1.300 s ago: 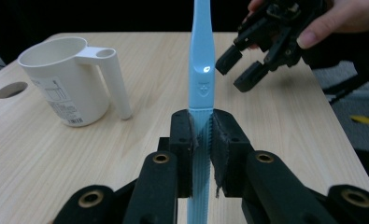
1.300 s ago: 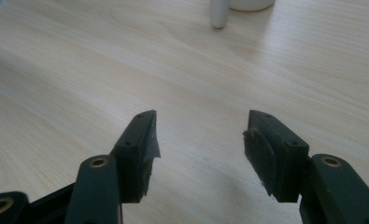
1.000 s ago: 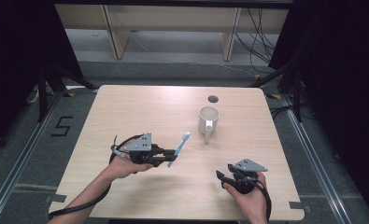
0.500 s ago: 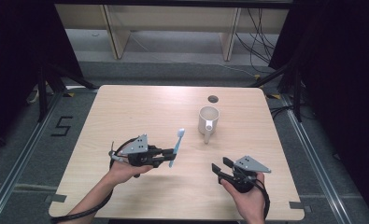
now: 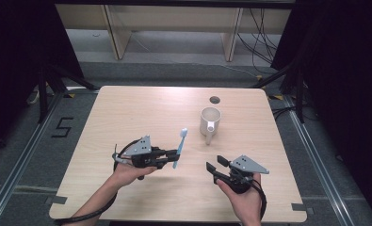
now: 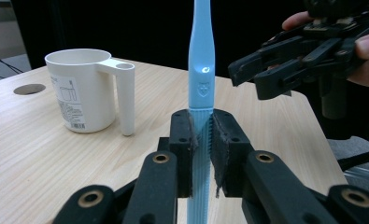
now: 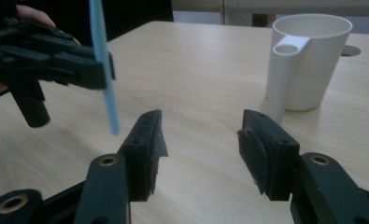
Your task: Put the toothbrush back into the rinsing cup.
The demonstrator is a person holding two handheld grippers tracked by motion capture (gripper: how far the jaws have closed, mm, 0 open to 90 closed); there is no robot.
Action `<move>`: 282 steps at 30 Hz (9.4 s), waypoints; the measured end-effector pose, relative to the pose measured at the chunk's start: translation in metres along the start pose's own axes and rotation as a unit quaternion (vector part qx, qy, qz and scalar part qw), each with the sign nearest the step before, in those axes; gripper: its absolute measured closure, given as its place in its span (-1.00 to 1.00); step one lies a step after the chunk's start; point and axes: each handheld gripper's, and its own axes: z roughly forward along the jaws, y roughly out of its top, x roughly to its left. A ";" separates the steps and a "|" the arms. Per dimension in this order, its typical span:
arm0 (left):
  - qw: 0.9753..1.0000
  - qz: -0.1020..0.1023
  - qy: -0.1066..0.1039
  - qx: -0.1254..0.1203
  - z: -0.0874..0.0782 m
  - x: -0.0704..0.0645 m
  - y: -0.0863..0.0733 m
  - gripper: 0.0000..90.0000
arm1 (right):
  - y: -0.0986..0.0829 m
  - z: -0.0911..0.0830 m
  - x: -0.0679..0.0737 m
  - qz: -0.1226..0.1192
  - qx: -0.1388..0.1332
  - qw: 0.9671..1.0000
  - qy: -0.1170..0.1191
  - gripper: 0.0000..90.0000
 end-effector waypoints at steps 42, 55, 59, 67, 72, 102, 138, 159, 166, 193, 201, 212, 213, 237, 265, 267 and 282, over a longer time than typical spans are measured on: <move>0.999 0.004 0.046 -0.005 0.032 -0.022 0.011 0.75 | 0.041 0.042 0.034 0.010 -0.085 0.996 0.031 0.64; 0.999 0.002 0.046 -0.013 0.034 -0.025 0.014 0.74 | 0.041 0.041 0.036 0.006 -0.077 0.997 0.029 0.87; 0.999 0.003 0.046 -0.012 0.034 -0.026 0.016 0.69 | 0.042 0.040 0.037 0.000 -0.078 0.997 0.026 0.88; 0.997 0.028 0.064 0.013 0.024 -0.026 0.013 0.25 | 0.045 0.036 0.030 -0.002 -0.085 0.996 0.016 0.88; 0.996 0.033 0.078 0.029 0.013 -0.023 0.008 0.13 | 0.046 0.038 0.026 0.000 -0.086 0.996 0.021 0.88; 0.988 0.016 0.153 0.033 -0.046 -0.005 -0.008 0.08 | 0.050 0.022 0.014 -0.018 -0.118 0.993 -0.014 0.88; 0.973 -0.057 0.222 -0.007 -0.085 0.001 -0.042 -0.12 | 0.070 0.020 -0.008 -0.017 -0.124 0.990 -0.062 0.87; 0.973 -0.062 0.222 -0.008 -0.084 0.001 -0.044 -0.13 | 0.088 0.028 -0.019 -0.027 -0.130 0.988 -0.077 0.87; 0.973 -0.063 0.222 -0.008 -0.083 0.001 -0.044 -0.13 | 0.093 0.030 -0.021 -0.027 -0.129 0.988 -0.082 0.87; 0.973 -0.066 0.220 -0.013 -0.085 0.001 -0.046 -0.13 | 0.111 0.047 -0.027 -0.028 -0.137 0.986 -0.094 0.87; 0.973 -0.072 0.221 -0.012 -0.085 0.000 -0.047 -0.13 | 0.109 0.051 -0.032 -0.036 -0.134 0.985 -0.100 0.87; 0.973 -0.072 0.220 -0.011 -0.085 0.000 -0.047 -0.13 | 0.107 0.058 -0.032 -0.023 -0.125 0.986 -0.103 0.87; 0.973 -0.071 0.220 -0.011 -0.085 0.000 -0.047 -0.13 | 0.107 0.057 -0.032 -0.018 -0.123 0.987 -0.106 0.87; 0.973 -0.073 0.219 -0.011 -0.085 0.000 -0.048 -0.13 | 0.090 0.074 -0.041 -0.023 -0.116 0.986 -0.119 0.87; 0.973 -0.072 0.217 -0.020 -0.086 0.002 -0.048 -0.13 | 0.074 0.085 -0.040 -0.013 -0.102 0.987 -0.122 0.86; 0.973 -0.074 0.217 -0.020 -0.086 0.002 -0.049 -0.13 | 0.072 0.086 -0.041 -0.016 -0.101 0.988 -0.118 0.85; 0.972 -0.075 0.221 -0.013 -0.087 0.001 -0.049 -0.13 | 0.064 0.089 -0.042 -0.004 -0.096 0.987 -0.127 0.86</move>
